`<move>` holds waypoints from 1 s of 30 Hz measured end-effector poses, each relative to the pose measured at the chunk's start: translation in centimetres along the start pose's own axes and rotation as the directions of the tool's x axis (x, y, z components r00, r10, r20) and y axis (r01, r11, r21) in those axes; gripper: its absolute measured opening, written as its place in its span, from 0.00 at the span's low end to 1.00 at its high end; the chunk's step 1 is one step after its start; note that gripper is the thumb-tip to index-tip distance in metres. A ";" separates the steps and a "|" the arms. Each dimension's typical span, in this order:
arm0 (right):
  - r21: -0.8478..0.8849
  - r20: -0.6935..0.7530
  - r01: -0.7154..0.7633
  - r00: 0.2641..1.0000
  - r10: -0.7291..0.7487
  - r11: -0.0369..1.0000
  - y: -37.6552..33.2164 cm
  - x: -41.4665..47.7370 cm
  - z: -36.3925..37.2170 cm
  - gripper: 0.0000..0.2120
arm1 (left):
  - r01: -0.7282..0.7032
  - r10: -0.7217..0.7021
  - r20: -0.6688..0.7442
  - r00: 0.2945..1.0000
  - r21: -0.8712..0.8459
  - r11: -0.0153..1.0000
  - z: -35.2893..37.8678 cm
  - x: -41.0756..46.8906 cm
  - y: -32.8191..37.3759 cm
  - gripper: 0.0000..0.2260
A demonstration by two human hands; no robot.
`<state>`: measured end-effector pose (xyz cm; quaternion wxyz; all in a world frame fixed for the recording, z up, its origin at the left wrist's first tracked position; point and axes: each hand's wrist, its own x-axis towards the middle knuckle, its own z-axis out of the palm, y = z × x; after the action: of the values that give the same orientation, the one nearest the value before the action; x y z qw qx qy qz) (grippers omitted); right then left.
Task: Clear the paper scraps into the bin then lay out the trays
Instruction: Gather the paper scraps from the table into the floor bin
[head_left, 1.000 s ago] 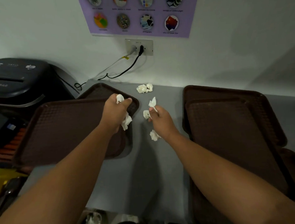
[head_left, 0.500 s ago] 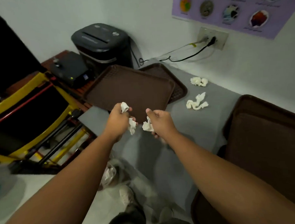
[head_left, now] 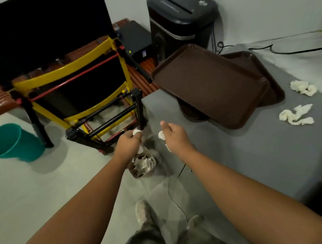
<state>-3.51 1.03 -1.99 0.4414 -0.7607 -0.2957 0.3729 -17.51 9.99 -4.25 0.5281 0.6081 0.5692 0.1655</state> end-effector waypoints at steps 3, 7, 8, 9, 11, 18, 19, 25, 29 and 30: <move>-0.060 0.035 -0.026 0.999 0.028 0.998 1.4 1.2 3.8 0.21 | 0.066 -0.066 0.001 0.998 -0.050 0.997 -1.1 2.1 -3.4 0.21; -0.069 0.047 -0.083 0.995 0.086 0.994 4.6 3.4 8.7 0.20 | 0.187 -0.190 -0.026 0.982 -0.086 0.979 -2.1 6.1 -8.2 0.14; -0.091 0.030 -0.072 0.997 0.075 0.993 5.4 4.0 9.8 0.21 | 0.201 -0.202 -0.019 0.979 -0.052 0.978 -2.2 7.2 -9.7 0.11; -0.107 0.015 -0.067 0.998 0.069 0.992 6.2 4.7 10.8 0.22 | 0.213 -0.213 -0.015 0.977 -0.030 0.977 -2.3 8.3 -11.1 0.08; -0.126 0.017 -0.064 0.998 0.067 0.990 8.2 6.4 13.1 0.22 | 0.242 -0.242 -0.013 0.970 -0.004 0.970 -2.2 10.7 -14.1 0.05; -0.169 0.055 -0.186 0.979 0.198 0.968 17.8 11.5 19.5 0.05 | 0.355 -0.354 0.063 0.933 -0.005 0.935 1.0 18.7 -25.8 0.12; -0.159 0.036 -0.207 0.976 0.215 0.965 19.2 12.0 20.1 0.05 | 0.380 -0.378 0.071 0.923 -0.027 0.925 1.7 19.6 -27.4 0.11; -0.216 0.030 -0.269 0.959 0.282 0.939 26.8 14.8 22.9 0.07 | 0.491 -0.488 0.069 0.870 -0.060 0.869 4.6 24.4 -35.0 0.07; -0.330 0.043 -0.197 0.974 0.223 0.923 30.0 17.0 24.0 0.13 | 0.530 -0.530 0.021 0.848 -0.080 0.845 5.5 27.3 -38.5 0.10; -0.337 0.045 -0.204 0.972 0.233 0.919 30.7 17.5 24.3 0.14 | 0.532 -0.534 0.013 0.846 -0.089 0.842 5.7 27.9 -39.1 0.11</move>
<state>-10.31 12.28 -42.78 0.2505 -0.8356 -0.2856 0.3969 -24.92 23.53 -50.06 0.5765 0.4008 0.7109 0.0413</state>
